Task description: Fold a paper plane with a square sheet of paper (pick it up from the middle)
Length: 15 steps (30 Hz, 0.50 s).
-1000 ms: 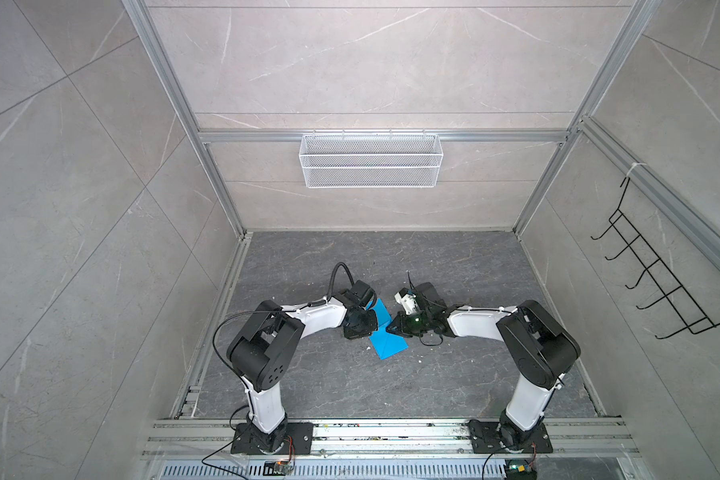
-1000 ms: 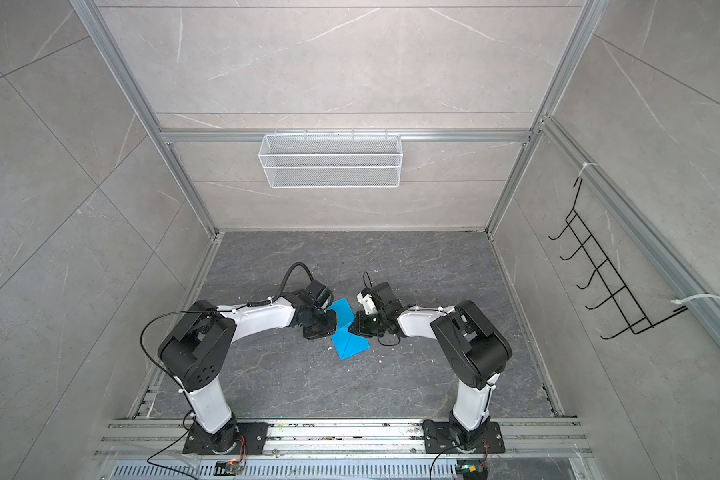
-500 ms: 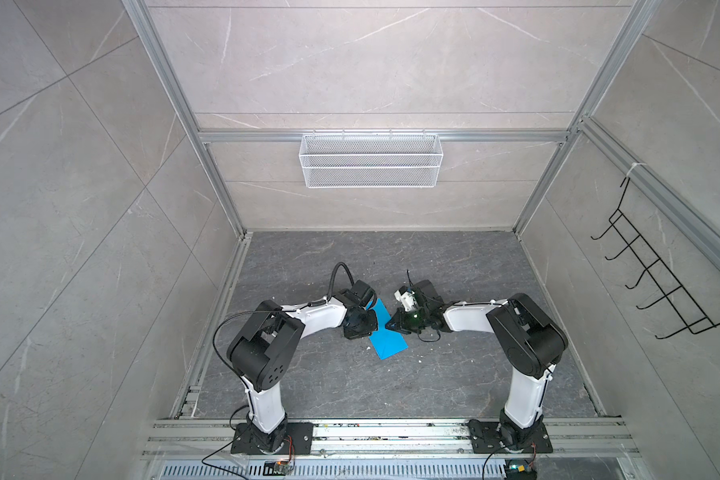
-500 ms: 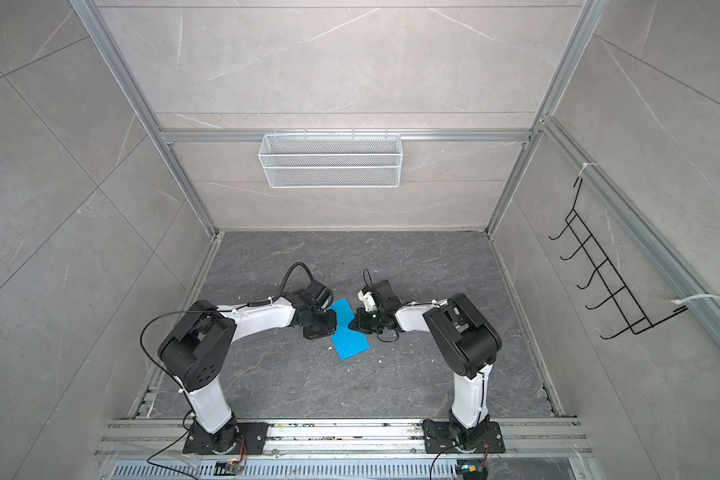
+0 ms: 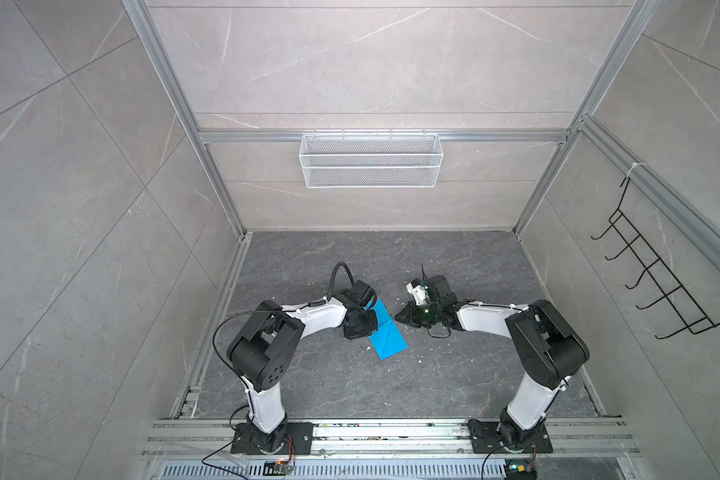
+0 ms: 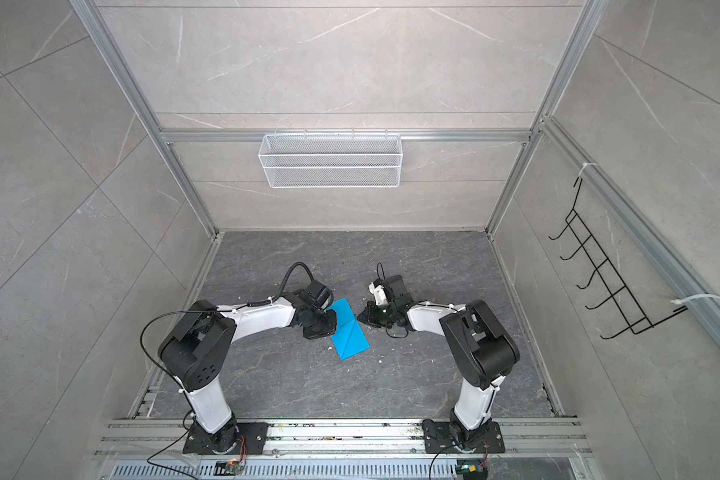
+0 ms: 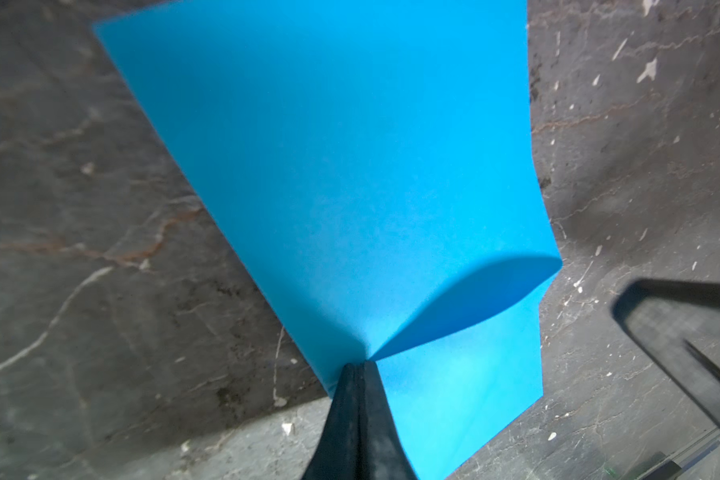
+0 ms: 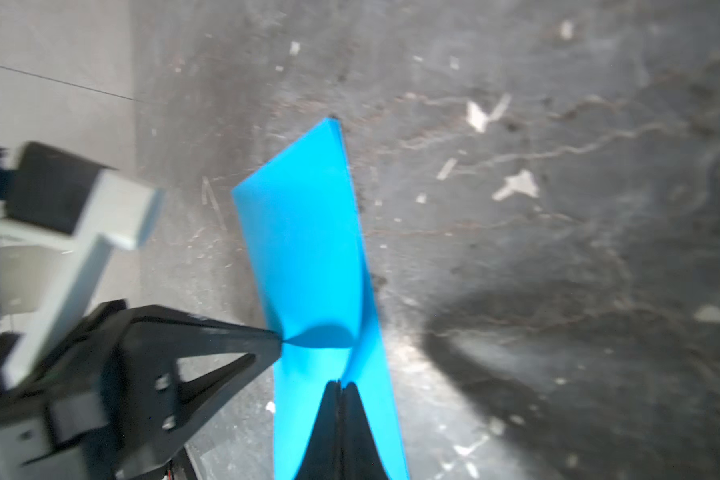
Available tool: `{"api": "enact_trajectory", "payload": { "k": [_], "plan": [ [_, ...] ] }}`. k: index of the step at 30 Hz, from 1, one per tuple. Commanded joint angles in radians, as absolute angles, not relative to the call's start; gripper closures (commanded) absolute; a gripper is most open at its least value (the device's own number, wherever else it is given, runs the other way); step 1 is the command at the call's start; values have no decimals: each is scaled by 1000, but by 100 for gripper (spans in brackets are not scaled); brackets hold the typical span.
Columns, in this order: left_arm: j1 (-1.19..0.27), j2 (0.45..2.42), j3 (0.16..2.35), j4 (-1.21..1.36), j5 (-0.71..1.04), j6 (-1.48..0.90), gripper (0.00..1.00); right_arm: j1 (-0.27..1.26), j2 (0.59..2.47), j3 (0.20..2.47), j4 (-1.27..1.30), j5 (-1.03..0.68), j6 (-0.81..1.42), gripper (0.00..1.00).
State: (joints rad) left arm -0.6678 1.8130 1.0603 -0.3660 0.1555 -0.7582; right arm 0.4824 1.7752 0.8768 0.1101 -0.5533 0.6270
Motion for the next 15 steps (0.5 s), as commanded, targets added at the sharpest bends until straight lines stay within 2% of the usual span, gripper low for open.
{"api": "enact_trajectory", "payload": {
  "k": [1,7,15],
  "plan": [
    [-664,1857,1043,-479,84,-732,100,519,1783,876,118,-599,616,98],
    [-666,1856,1044,-482,85,-733,100,555,1871,905,169,-646,662,98],
    [-667,1851,1061,-489,84,-727,100,552,1913,897,141,-596,673,98]
  ]
}}
